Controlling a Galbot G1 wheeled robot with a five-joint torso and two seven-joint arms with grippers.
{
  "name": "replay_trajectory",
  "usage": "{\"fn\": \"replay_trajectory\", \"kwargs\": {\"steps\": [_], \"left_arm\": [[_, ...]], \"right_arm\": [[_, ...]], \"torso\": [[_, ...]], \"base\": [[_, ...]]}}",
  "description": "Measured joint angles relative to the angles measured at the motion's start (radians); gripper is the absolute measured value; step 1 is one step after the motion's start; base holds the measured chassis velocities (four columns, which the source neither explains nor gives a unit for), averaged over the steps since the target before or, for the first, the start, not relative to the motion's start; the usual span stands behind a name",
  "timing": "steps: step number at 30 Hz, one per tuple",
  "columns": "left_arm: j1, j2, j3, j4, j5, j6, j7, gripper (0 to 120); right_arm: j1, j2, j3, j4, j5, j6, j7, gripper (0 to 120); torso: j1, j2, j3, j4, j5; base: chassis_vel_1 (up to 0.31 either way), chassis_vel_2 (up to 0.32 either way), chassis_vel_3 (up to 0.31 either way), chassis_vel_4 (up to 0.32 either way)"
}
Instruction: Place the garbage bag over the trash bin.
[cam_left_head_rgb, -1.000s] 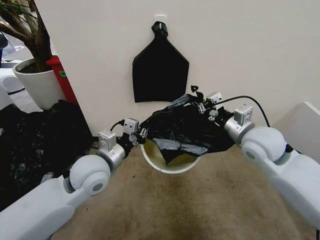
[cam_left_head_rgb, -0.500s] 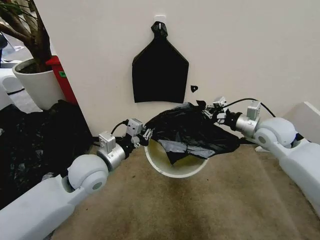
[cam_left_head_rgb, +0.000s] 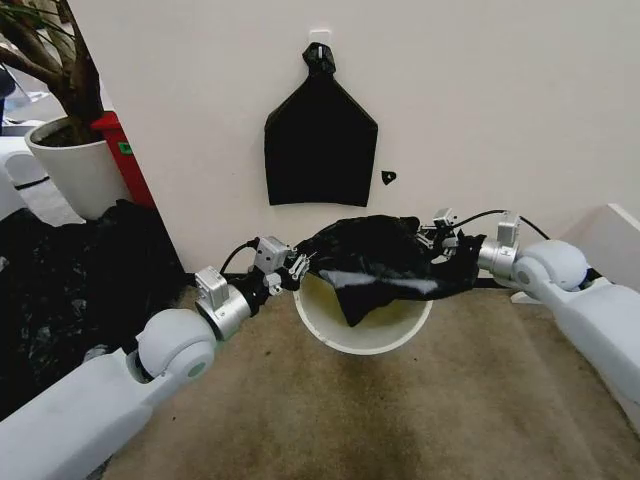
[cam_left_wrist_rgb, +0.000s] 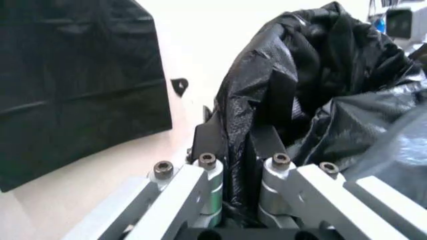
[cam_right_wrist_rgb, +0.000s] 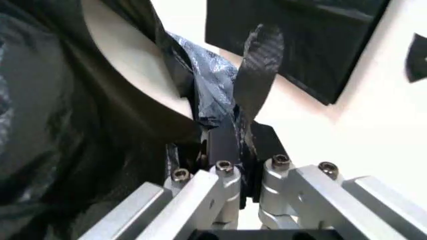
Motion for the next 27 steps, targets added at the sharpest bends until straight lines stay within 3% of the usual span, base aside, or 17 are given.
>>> {"fn": "replay_trajectory", "kwargs": {"steps": [4,13,17,20,22,23,27], "left_arm": [[0.007,-0.005,-0.002,0.007,-0.015,-0.004,-0.019,4],[0.024,-0.034,-0.034,0.065,-0.124,0.002,-0.087,4],[0.030,-0.044,-0.031,0.084,-0.132,0.001,-0.104,4],[0.031,-0.059,-0.021,0.100,-0.118,-0.006,-0.152,4],[0.031,-0.064,-0.018,0.108,-0.095,-0.015,-0.175,4],[0.031,-0.064,-0.018,0.108,-0.095,-0.015,-0.175,4],[0.050,-0.055,-0.034,0.111,-0.060,-0.030,-0.180,4]], "right_arm": [[-0.007,-0.005,0.007,-0.001,0.021,0.012,0.008,0],[-0.088,-0.069,0.129,0.036,0.185,-0.006,0.057,34],[-0.115,-0.091,0.164,0.072,0.293,-0.035,0.176,48],[-0.138,-0.104,0.202,0.160,0.445,-0.095,0.402,60],[-0.139,-0.109,0.228,0.253,0.605,-0.182,0.624,70],[-0.139,-0.109,0.228,0.253,0.605,-0.182,0.624,70],[-0.121,-0.116,0.249,0.391,0.886,-0.317,0.883,85]], "torso": [[0.000,0.000,0.000,0.0001,-0.0001],[0.000,0.000,0.000,-0.0004,0.0000],[0.000,0.000,0.000,-0.0002,-0.0002],[0.000,0.000,0.000,-0.0003,-0.0002],[0.000,0.000,0.000,-0.0003,-0.0003],[0.000,0.000,0.000,-0.0003,-0.0003],[0.000,0.000,0.000,0.0003,-0.0005]], "base": [[0.000,0.000,0.000,0.000],[0.000,0.000,0.000,0.000],[0.000,0.000,0.000,0.000],[0.000,0.000,0.000,0.000],[0.000,0.000,0.000,0.000],[0.000,0.000,0.000,0.000],[0.000,0.000,0.000,0.000]]}}
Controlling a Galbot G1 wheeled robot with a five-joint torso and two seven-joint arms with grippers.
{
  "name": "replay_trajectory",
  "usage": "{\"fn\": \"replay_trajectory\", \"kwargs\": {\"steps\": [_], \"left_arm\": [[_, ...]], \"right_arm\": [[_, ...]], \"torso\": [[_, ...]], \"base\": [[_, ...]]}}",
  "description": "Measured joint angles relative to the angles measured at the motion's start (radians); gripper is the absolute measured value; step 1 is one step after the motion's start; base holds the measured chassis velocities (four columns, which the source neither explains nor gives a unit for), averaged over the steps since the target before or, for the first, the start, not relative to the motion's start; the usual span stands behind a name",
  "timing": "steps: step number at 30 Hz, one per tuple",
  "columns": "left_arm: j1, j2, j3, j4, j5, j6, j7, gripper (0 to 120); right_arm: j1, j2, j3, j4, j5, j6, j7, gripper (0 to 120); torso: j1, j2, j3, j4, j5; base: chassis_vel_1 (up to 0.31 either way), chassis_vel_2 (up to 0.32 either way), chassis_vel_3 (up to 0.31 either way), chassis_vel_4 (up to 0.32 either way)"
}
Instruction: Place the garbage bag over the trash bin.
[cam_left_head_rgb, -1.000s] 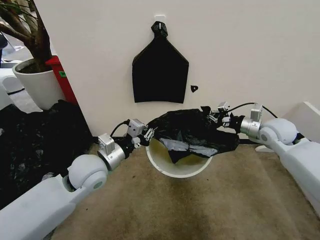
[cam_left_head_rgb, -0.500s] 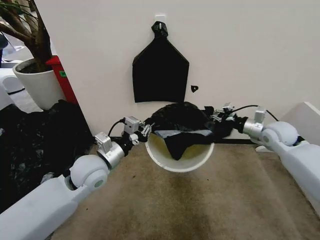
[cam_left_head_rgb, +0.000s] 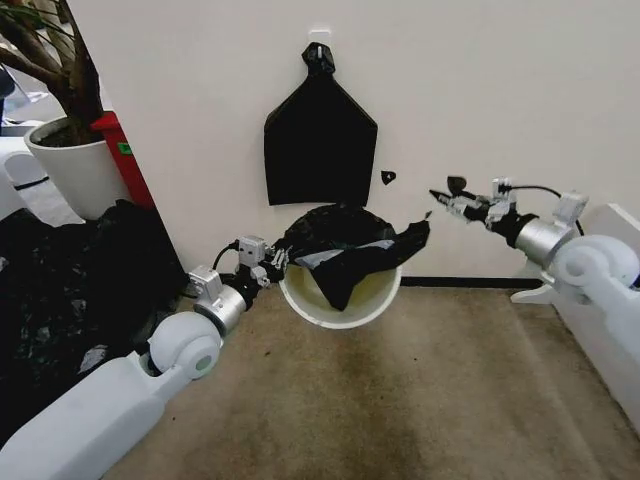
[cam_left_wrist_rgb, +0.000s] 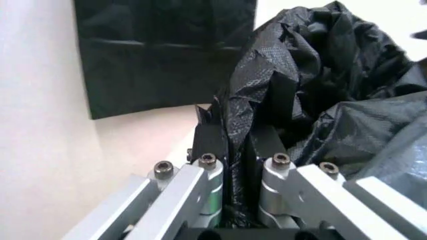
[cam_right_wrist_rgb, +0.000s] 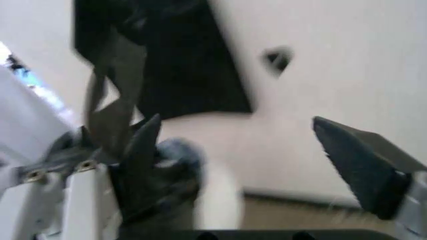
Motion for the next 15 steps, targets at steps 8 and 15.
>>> {"fn": "replay_trajectory", "kwargs": {"steps": [8,15], "left_arm": [[0.006,0.003,-0.012,0.004,0.027,-0.013,0.003,4],[0.006,0.003,-0.013,0.002,0.042,-0.023,0.010,4]], "right_arm": [[-0.029,-0.001,0.075,0.105,0.323,-0.143,0.303,100],[-0.046,0.054,0.097,0.125,0.491,-0.120,0.455,100]], "torso": [[0.000,0.000,0.000,-0.0004,0.0005],[0.000,0.000,0.000,-0.0002,0.0004]], "base": [[0.000,0.000,0.000,0.000],[0.000,0.000,0.000,0.000]]}}
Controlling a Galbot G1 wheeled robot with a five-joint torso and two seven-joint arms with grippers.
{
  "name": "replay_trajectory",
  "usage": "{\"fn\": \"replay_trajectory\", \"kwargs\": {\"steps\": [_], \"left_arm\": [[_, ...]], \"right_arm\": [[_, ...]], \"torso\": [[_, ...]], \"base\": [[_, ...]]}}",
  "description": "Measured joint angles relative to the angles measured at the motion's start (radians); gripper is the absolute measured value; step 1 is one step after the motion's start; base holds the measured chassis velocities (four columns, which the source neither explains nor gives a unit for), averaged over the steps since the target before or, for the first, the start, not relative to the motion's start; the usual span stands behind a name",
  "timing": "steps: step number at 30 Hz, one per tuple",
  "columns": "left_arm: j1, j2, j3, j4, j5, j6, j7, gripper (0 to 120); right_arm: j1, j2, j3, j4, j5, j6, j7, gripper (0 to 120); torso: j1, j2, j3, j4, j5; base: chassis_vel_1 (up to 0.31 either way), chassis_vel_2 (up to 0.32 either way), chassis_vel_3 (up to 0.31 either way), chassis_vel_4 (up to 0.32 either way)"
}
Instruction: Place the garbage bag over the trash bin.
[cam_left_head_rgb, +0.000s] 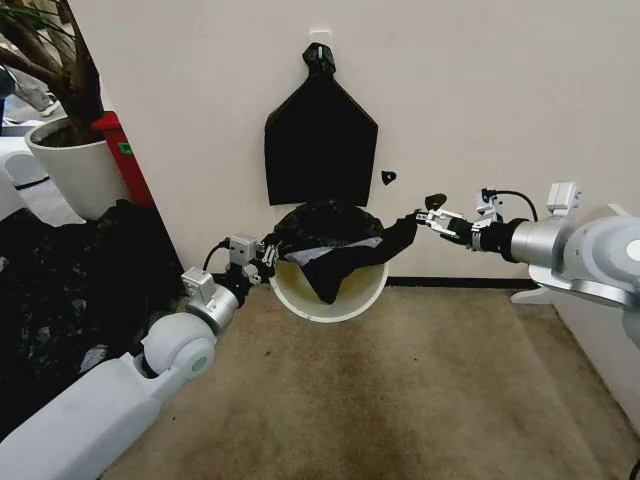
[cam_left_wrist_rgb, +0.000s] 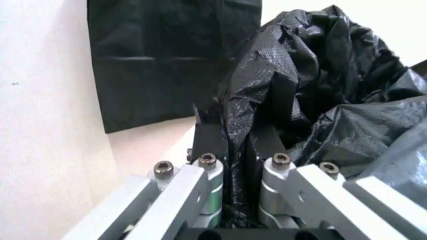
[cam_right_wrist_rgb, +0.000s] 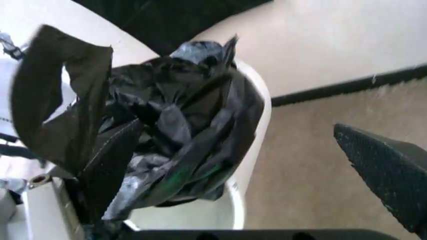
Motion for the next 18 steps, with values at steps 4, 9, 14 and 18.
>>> {"fn": "replay_trajectory", "kwargs": {"steps": [4,9,14,18], "left_arm": [[-0.002,0.001,0.000,-0.004,0.000,-0.002,0.002,4],[0.000,0.000,-0.007,-0.010,-0.001,-0.005,0.004,4],[0.002,-0.001,-0.013,-0.013,-0.015,-0.005,0.002,4],[0.000,-0.003,-0.014,-0.015,-0.029,-0.005,-0.001,4]], "right_arm": [[-0.005,0.021,-0.013,-0.008,0.007,0.007,0.031,100],[-0.057,0.033,-0.020,-0.021,-0.037,0.009,0.040,100],[-0.129,0.032,0.017,-0.033,-0.069,0.007,0.033,100],[-0.163,0.033,0.041,-0.037,-0.077,0.003,0.021,100]], "torso": [[0.000,0.000,0.000,0.0000,-0.0001],[0.000,0.000,0.000,0.0000,-0.0001],[0.000,0.000,0.000,-0.0003,-0.0001],[0.000,0.000,0.000,-0.0003,0.0000]], "base": [[0.000,0.000,0.000,0.000],[0.000,0.000,0.000,0.000],[0.000,0.000,0.000,0.000],[0.000,0.000,0.000,0.000]]}}
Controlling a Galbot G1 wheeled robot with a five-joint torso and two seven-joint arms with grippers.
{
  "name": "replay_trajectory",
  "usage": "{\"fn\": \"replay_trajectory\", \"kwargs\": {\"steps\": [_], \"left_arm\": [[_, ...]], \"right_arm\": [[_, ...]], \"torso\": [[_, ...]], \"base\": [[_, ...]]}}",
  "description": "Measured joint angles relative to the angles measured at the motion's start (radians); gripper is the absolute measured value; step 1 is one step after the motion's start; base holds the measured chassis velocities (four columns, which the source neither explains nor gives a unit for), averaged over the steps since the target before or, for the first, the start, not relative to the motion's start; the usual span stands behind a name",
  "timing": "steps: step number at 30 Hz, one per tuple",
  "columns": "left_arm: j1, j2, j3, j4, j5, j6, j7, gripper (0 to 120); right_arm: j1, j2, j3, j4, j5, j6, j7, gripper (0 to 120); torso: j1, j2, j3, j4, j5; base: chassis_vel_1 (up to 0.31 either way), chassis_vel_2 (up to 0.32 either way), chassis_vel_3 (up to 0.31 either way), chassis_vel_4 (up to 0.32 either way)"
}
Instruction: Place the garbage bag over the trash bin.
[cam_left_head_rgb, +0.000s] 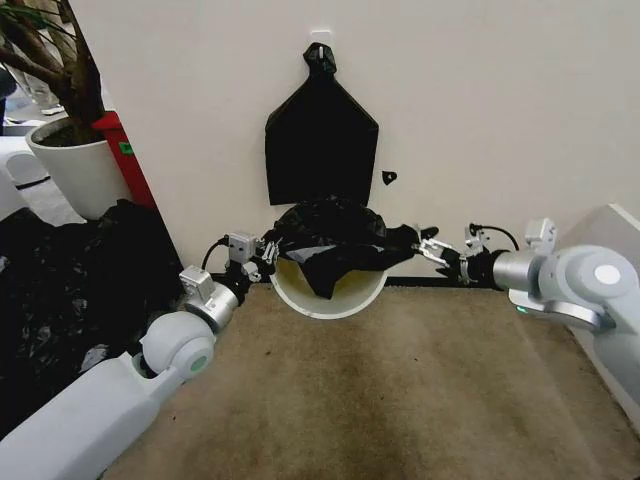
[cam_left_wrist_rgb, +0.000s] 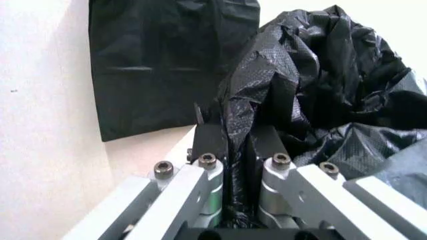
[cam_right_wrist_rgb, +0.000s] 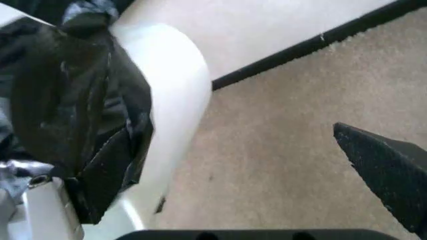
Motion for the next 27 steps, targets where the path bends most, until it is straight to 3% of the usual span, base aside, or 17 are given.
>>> {"fn": "replay_trajectory", "kwargs": {"steps": [9,14,21,27], "left_arm": [[-0.032,-0.022,-0.003,-0.005,-0.071,-0.001,-0.051,4],[-0.045,-0.030,-0.002,-0.009,-0.093,0.001,-0.070,4],[-0.073,-0.050,-0.013,-0.038,-0.249,0.033,-0.157,4],[-0.083,-0.066,-0.011,-0.038,-0.267,0.034,-0.185,4]], "right_arm": [[-0.120,0.010,0.073,0.013,-0.021,-0.037,-0.041,100],[-0.152,0.031,0.073,0.052,-0.023,-0.042,-0.041,100],[-0.212,0.065,0.072,0.109,-0.084,-0.034,-0.042,100],[-0.227,0.099,0.053,0.171,-0.103,-0.009,-0.023,100]], "torso": [[0.000,0.000,0.000,0.0000,-0.0001],[0.000,0.000,0.000,0.0002,-0.0002],[0.000,0.000,0.000,0.0000,-0.0001],[0.000,0.000,0.000,0.0003,0.0000]], "base": [[0.000,0.000,0.000,0.000],[0.000,0.000,0.000,0.000],[0.000,0.000,0.000,0.000],[0.000,0.000,0.000,0.000]]}}
